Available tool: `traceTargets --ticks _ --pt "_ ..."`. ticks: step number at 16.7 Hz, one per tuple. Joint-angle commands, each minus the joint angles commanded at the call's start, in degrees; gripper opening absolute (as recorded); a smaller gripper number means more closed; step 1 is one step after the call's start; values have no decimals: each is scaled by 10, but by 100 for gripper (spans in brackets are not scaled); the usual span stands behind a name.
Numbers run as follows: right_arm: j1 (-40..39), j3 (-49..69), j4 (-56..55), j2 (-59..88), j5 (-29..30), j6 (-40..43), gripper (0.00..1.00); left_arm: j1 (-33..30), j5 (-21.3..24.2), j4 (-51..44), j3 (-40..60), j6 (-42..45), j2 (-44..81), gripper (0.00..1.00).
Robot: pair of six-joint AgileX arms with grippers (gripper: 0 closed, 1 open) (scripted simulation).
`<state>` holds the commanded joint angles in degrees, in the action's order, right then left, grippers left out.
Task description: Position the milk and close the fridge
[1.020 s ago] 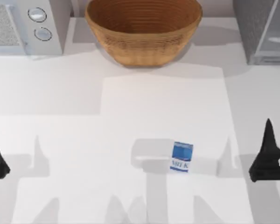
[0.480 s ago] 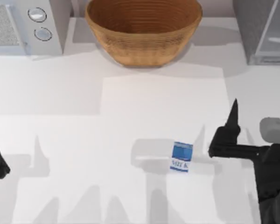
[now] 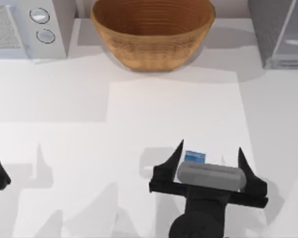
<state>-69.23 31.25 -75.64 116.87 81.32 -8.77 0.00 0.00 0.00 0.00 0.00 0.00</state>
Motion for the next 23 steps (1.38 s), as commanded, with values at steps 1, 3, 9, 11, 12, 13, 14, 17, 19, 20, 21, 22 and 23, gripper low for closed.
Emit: traceTargets --ticks 1,3,9,11,12,13,14,17,19,20,21,22,23 --pt "-8 19 -19 43 14 -5 100 0 0 0 0 0 0 100" --pt "-21 50 -50 111 38 -12 100 0 0 0 0 0 0 100" --pt "-34 85 -83 176 61 -21 100 0 0 0 0 0 0 100" --pt "-34 85 -83 176 61 -21 100 0 0 0 0 0 0 100" --pt "-31 83 -81 175 60 -20 100 0 0 0 0 0 0 100" --pt "-30 83 -83 175 59 -19 100 0 0 0 0 0 0 100" --pt "-27 86 -89 176 55 -13 100 0 0 0 0 0 0 100" --pt "-1 94 -126 184 29 22 100 0 0 0 0 0 0 100" --pt "21 98 -151 194 7 42 100 0 0 0 0 0 0 100" --pt "30 100 -161 198 -2 49 100 0 0 0 0 0 0 100" --pt "37 100 -166 201 -8 53 100 0 0 0 0 0 0 100" --pt "38 100 -167 201 -10 54 100 0 0 0 0 0 0 100" --pt "38 100 -167 201 -10 54 100 0 0 0 0 0 0 100"
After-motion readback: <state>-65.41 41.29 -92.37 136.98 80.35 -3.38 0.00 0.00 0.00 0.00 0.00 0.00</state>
